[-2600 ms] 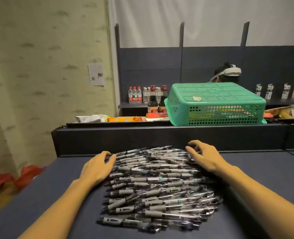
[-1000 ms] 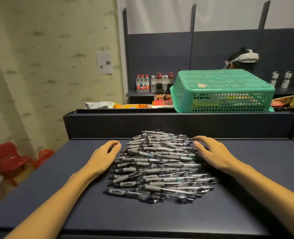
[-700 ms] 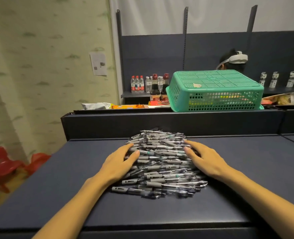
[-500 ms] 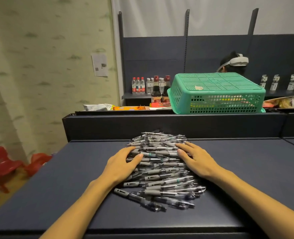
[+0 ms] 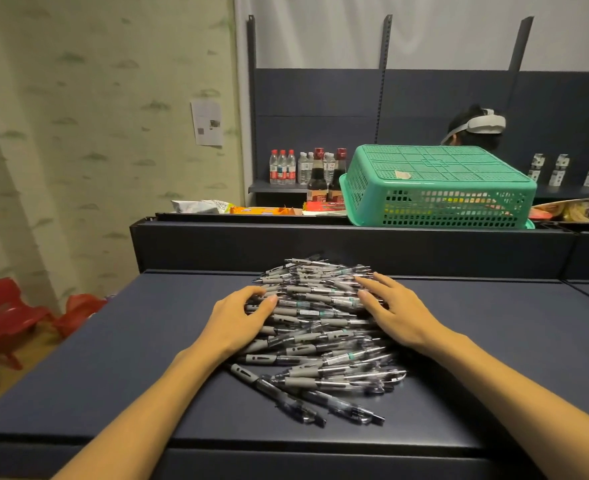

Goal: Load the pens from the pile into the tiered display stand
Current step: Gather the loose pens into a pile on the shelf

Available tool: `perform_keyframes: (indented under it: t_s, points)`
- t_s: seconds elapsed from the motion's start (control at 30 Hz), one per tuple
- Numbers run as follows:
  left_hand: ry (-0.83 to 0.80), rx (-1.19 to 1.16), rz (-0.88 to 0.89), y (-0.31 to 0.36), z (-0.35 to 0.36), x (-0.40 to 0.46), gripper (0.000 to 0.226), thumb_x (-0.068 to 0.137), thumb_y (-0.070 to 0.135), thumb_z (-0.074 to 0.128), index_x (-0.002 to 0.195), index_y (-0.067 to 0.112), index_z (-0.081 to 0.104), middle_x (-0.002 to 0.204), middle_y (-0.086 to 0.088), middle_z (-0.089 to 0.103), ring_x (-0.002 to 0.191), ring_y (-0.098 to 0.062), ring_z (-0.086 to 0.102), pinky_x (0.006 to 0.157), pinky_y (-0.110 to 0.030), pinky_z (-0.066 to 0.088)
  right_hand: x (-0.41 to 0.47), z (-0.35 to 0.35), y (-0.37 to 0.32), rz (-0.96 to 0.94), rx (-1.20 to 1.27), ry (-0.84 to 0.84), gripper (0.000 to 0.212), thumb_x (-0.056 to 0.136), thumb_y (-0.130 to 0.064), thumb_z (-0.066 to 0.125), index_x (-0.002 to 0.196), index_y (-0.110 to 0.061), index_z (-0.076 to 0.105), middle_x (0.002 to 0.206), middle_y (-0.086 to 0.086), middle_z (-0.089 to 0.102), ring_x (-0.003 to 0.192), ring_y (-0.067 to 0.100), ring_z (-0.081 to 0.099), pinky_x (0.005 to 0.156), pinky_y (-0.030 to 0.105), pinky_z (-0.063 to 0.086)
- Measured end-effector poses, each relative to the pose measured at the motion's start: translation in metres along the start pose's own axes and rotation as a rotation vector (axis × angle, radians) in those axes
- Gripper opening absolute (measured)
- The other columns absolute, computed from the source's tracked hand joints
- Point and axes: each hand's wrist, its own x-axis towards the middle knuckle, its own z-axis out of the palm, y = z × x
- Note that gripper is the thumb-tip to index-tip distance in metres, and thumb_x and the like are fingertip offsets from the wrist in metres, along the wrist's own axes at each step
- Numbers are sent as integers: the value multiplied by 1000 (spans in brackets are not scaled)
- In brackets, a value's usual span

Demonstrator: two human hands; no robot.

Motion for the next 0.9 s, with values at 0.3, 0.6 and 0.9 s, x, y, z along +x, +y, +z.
perform_keyframes:
  t_s: [0.3, 0.6, 0.9]
  points:
    - [-48, -45, 81, -4, -23, -36, 46, 89, 51, 53, 130, 31, 52, 130, 13, 53, 113, -3, 48, 93, -22, 36, -60, -17, 0, 37, -5, 37, 64, 88, -67, 32, 144, -36, 41, 154, 1, 35, 143, 16, 29, 114, 34, 26]
    - [-359, 232, 151, -1, -25, -75, 111, 52, 94, 47, 146, 46, 13, 159, 8, 5, 145, -12, 7, 118, -44, 17, -101, -14, -42, 43, -28, -215, 87, 56, -98, 30, 135, -68, 8, 163, -3, -4, 149, 20, -7, 121, 48, 5]
    - [-305, 386, 0, 21, 0, -89, 83, 82, 75, 37, 149, 41, 2, 158, -9, -15, 145, -29, -12, 119, -47, 3, -101, 0, -57, 43, -213, -222, 100, 49, -102, 4, 141, -64, 2, 163, 3, -1, 149, 29, -2, 119, 55, 5]
